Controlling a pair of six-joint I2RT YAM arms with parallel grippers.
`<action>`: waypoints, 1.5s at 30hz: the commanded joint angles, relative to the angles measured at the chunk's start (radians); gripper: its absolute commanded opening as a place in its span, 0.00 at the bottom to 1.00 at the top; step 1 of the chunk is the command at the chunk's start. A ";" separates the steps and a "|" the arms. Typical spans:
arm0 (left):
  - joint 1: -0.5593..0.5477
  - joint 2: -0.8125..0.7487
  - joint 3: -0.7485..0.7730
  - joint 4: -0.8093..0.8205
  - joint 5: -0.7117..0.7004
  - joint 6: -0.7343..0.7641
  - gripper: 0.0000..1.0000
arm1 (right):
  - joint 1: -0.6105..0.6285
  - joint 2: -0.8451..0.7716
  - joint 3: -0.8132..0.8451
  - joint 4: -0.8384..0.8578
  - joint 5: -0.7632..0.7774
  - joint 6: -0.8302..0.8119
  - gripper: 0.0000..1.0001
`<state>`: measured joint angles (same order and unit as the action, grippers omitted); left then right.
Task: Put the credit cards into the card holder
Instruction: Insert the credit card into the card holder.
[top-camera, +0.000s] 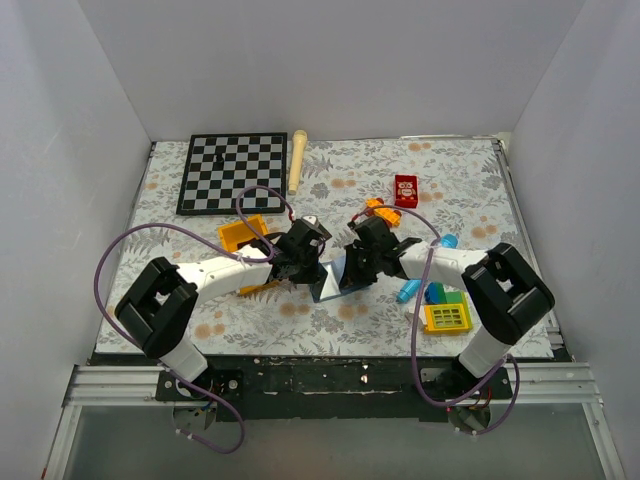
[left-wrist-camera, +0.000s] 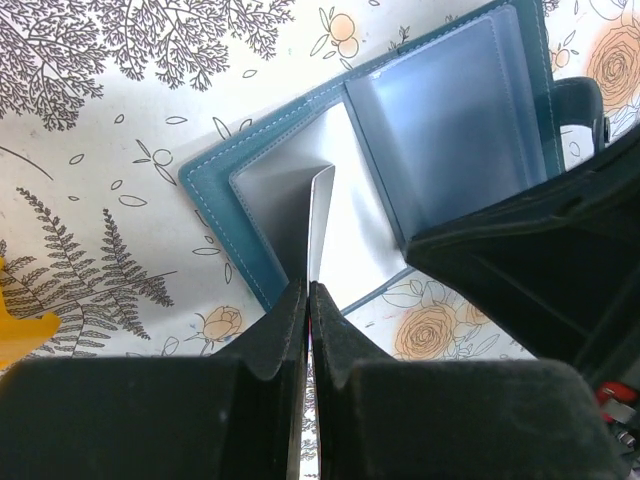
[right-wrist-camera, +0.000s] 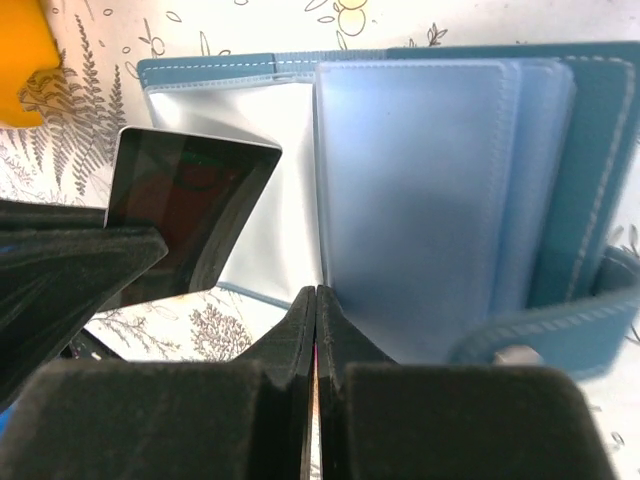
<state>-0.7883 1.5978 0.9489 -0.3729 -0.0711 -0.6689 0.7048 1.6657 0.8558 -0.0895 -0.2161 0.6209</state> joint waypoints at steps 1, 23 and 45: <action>0.003 -0.002 0.014 -0.040 -0.050 0.022 0.00 | -0.002 -0.102 0.040 -0.071 0.064 -0.030 0.01; 0.003 -0.013 0.005 -0.037 -0.049 0.026 0.00 | -0.039 -0.004 0.132 -0.225 0.262 -0.113 0.01; 0.003 -0.012 0.005 -0.037 -0.036 0.025 0.00 | -0.034 0.074 0.058 0.003 -0.055 -0.063 0.01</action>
<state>-0.7883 1.5978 0.9497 -0.3729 -0.0772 -0.6613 0.6666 1.7084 0.9356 -0.1486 -0.1909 0.5381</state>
